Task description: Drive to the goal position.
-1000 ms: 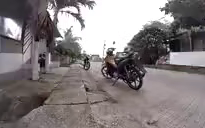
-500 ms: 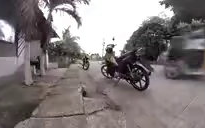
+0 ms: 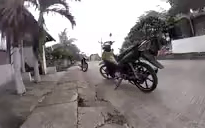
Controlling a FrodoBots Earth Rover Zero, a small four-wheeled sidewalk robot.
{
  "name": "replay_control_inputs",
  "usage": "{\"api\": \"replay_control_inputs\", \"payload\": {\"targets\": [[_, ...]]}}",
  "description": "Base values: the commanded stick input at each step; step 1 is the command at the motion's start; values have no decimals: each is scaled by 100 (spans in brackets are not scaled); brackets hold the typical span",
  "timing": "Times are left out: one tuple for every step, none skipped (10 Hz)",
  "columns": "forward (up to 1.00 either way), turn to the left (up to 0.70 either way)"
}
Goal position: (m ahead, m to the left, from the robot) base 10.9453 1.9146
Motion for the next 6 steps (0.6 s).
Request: {"api": "replay_control_inputs", "payload": {"targets": [[0, 0], [0, 0], [0, 0], [0, 0], [0, 0], [0, 0]]}}
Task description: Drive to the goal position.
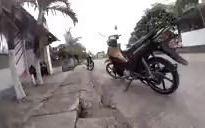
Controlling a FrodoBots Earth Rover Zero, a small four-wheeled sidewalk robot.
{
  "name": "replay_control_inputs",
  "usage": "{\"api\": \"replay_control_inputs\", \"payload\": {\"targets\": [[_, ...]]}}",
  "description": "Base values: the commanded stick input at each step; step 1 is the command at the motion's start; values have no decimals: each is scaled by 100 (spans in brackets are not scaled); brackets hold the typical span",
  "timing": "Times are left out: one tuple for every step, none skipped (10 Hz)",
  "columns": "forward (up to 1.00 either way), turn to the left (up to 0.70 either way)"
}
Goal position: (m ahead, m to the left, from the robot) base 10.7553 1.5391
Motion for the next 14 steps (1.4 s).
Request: {"api": "replay_control_inputs", "payload": {"targets": [[0, 0], [-35, 0], [-70, 0], [-70, 0], [-70, 0], [-70, 0], [-70, 0], [-70, 0], [-70, 0], [-70, 0], [-70, 0], [-70, 0], [-70, 0], [-70, 0]]}}
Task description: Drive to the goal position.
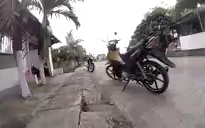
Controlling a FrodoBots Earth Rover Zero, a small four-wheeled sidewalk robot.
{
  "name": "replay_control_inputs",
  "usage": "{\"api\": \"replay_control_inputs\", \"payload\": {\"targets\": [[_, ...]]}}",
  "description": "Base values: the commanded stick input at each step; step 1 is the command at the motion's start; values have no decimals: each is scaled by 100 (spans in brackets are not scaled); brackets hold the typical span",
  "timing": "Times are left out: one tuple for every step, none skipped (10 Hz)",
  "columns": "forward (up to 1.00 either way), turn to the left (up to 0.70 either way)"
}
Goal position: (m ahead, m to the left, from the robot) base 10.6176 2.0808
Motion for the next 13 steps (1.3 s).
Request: {"api": "replay_control_inputs", "payload": {"targets": [[-70, 0], [-70, 0], [-70, 0], [-70, 0], [-70, 0], [-16, 0], [0, 0], [0, 0], [0, 0], [0, -40], [0, -45], [0, -45], [0, -45]]}}
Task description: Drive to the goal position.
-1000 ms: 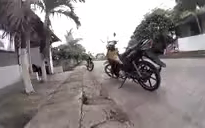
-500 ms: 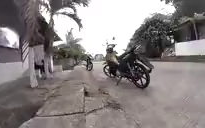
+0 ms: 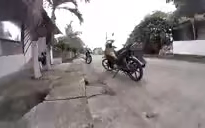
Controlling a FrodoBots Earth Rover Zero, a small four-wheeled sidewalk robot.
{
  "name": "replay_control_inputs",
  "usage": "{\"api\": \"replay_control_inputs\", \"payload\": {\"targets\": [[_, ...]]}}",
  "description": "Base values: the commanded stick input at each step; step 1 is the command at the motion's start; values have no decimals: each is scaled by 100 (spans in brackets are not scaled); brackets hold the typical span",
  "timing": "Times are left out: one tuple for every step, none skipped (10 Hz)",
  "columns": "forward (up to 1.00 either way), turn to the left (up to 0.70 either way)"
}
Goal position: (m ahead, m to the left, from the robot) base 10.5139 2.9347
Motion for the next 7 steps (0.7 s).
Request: {"api": "replay_control_inputs", "payload": {"targets": [[0, -45], [0, -45], [0, -45], [0, -45], [0, -45], [0, -45], [0, -45]]}}
